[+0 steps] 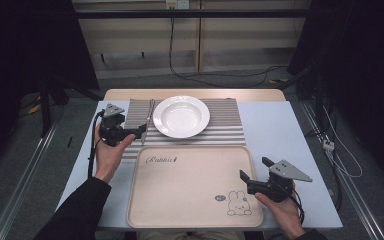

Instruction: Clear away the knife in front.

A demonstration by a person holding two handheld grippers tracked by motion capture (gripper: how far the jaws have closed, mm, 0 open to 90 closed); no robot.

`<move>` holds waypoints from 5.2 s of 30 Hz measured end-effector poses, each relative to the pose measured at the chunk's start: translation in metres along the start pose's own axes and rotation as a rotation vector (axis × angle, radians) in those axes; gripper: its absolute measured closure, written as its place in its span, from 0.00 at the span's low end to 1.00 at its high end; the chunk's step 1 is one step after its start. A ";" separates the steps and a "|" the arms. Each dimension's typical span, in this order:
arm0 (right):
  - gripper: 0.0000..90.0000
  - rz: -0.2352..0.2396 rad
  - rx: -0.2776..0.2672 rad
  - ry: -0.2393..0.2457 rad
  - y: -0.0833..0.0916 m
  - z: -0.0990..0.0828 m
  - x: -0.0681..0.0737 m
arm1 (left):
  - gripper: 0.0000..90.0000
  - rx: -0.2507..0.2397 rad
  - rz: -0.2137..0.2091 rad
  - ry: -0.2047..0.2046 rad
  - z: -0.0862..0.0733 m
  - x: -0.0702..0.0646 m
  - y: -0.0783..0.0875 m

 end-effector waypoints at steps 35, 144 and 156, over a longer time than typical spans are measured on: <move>0.09 -0.012 0.023 -0.001 0.002 -0.001 0.002 | 0.19 0.144 0.094 0.082 0.027 0.046 -0.098; 0.10 0.026 0.048 0.004 0.000 -0.003 0.003 | 0.89 0.446 0.102 0.132 0.020 0.064 -0.161; 0.10 0.026 0.046 0.008 0.000 -0.003 0.004 | 0.88 0.483 0.115 0.082 0.015 0.060 -0.162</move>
Point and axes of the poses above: each handheld gripper's, and its own axes: y roughly backward along the jaws, z roughly out of its top, x roughly to its left, the point moved 1 cm from there along -y, roughly forward along the jaws, and after that the axes turned 5 degrees about -x, right-handed, at the moved point
